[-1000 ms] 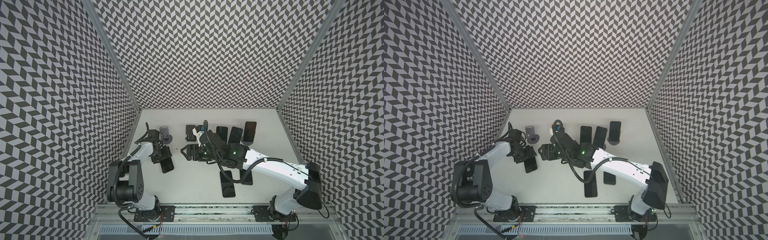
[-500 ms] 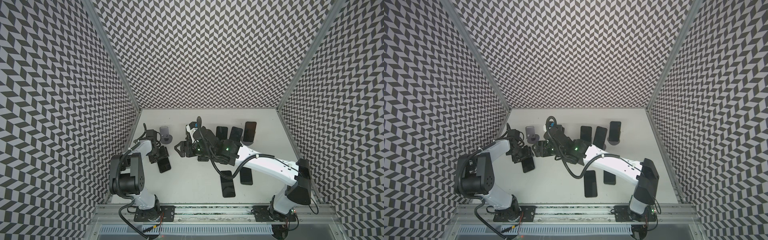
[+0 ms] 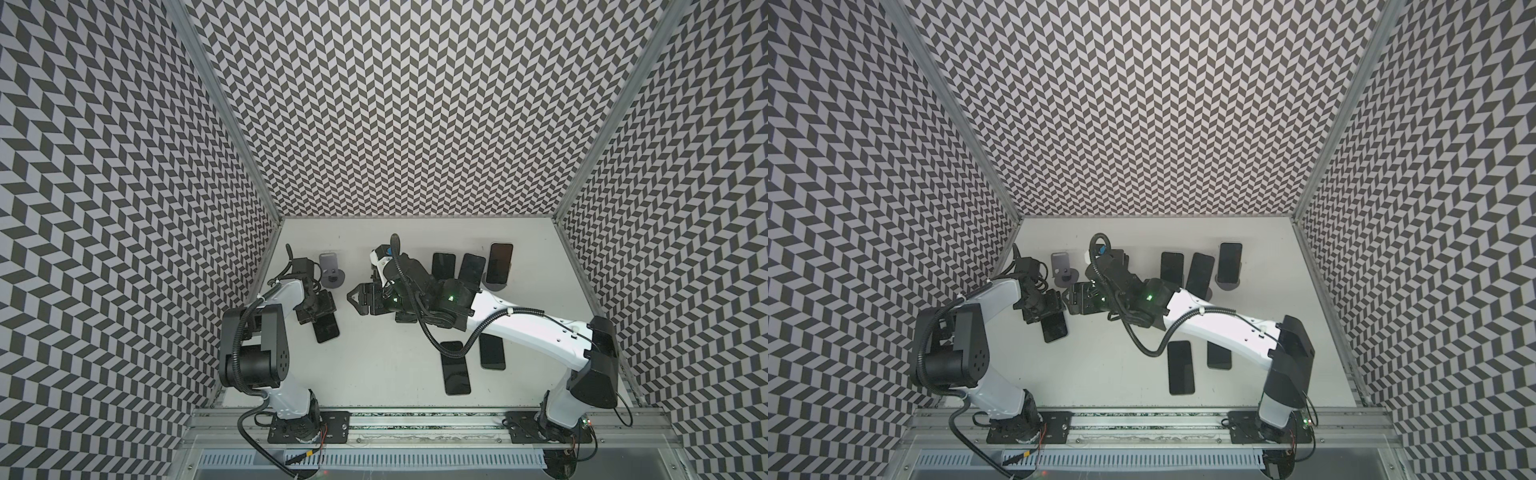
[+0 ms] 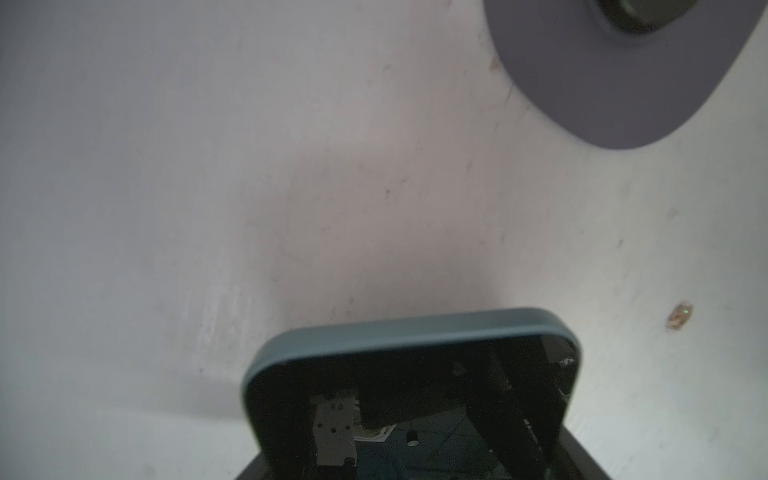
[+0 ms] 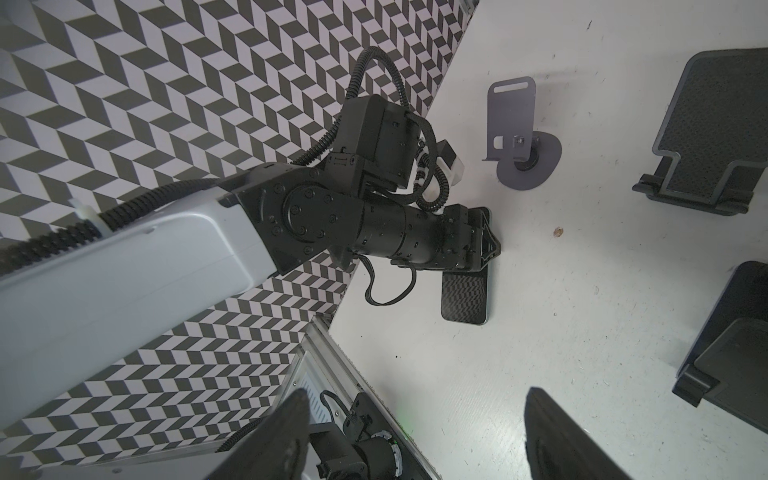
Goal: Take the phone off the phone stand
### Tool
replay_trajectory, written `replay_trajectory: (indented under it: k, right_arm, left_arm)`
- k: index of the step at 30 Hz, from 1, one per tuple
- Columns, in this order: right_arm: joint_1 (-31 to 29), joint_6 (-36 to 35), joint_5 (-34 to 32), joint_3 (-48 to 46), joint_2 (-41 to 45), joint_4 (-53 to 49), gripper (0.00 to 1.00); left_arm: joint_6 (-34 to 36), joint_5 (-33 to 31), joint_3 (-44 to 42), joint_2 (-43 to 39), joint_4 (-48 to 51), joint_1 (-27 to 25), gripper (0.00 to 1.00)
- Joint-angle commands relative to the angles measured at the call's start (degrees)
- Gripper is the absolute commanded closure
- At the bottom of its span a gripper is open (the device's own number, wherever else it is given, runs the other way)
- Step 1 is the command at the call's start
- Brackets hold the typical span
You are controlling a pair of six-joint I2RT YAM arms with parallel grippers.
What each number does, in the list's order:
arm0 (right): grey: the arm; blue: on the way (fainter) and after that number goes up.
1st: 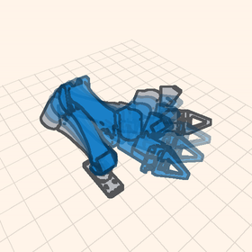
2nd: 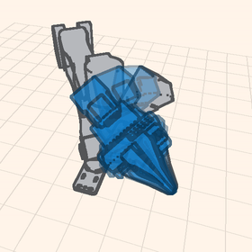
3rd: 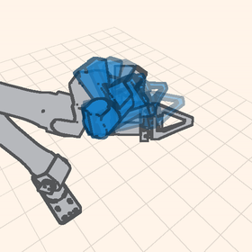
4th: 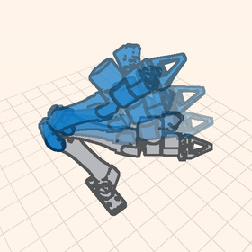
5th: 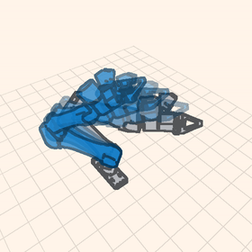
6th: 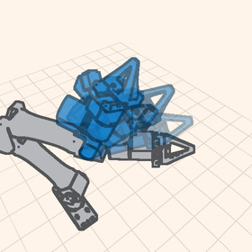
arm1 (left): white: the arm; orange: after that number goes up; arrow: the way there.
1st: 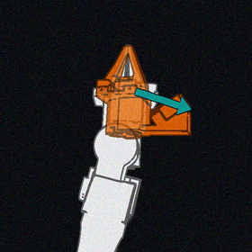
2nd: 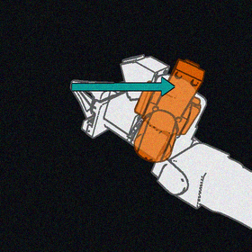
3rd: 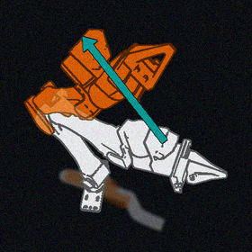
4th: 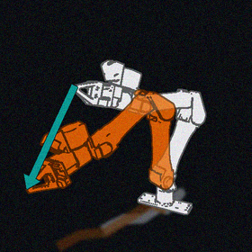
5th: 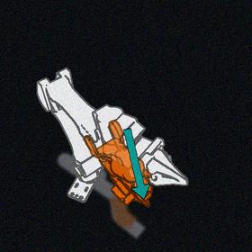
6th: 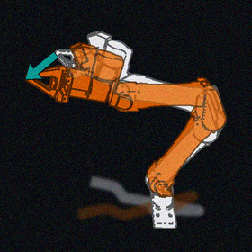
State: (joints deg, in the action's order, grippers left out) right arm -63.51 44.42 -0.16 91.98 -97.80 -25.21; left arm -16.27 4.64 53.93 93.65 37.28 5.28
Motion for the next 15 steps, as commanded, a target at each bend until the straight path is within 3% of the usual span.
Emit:
replay_trajectory:
  k: [1,15]
  right_arm:
    - [-0.30,-0.31,0.85,0.25,-0.40,3.80,0.21]
    - [-0.31,-2.93,1.23,1.36,-1.58,5.46,0.21]
  left_arm:
    - [0.36,-2.97,0.21,0.39,0.16,0.22,0.39]
    - [1.07,-4.04,0.65,3.89,0.51,-0.69,0.34]
